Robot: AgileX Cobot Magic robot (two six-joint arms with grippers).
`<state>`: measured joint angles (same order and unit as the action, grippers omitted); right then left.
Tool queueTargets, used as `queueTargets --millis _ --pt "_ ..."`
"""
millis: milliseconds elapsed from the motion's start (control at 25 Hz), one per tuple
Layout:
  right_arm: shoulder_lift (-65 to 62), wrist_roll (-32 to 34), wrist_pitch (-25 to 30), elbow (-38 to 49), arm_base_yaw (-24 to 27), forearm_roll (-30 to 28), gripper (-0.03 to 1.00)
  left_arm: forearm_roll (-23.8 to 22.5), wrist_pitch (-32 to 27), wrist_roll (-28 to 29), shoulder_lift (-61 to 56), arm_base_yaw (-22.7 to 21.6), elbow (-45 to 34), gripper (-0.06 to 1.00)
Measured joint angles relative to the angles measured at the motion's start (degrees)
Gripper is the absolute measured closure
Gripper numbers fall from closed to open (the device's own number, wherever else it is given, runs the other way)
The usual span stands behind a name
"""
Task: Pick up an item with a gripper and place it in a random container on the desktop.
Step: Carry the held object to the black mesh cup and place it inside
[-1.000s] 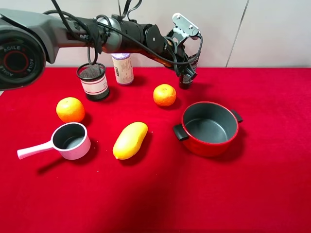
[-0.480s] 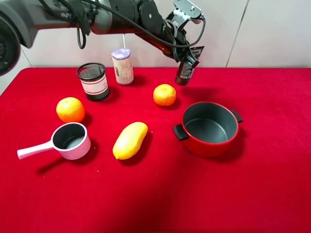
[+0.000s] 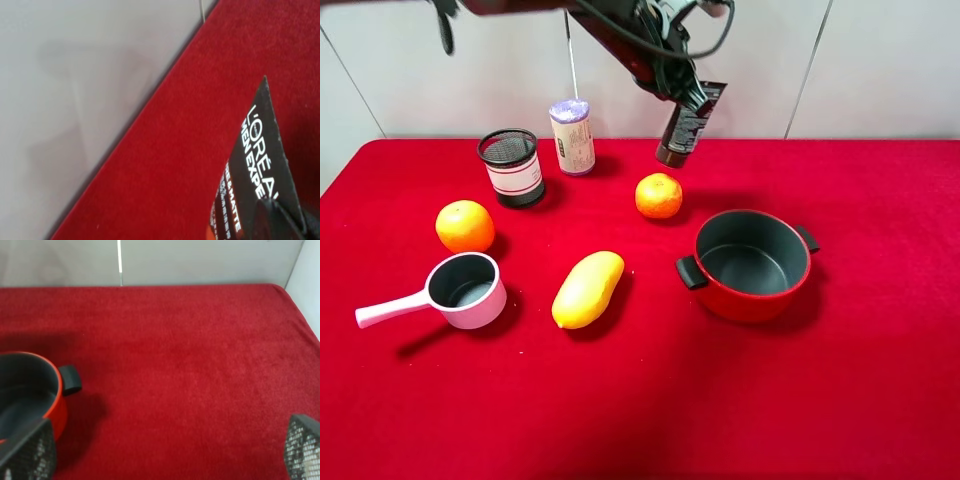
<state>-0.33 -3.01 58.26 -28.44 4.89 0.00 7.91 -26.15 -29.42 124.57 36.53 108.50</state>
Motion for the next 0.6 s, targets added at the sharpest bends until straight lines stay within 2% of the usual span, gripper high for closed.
queueTargets --millis 200,600 --pt "0.0 0.0 0.0 0.0 0.0 0.0 0.27 -3.4 -6.78 2.11 -4.33 -1.12 0.0 0.94" --pt "0.0 0.0 0.0 0.0 0.0 0.0 0.27 -5.35 -16.64 4.07 -10.69 -3.96 0.0 0.94"
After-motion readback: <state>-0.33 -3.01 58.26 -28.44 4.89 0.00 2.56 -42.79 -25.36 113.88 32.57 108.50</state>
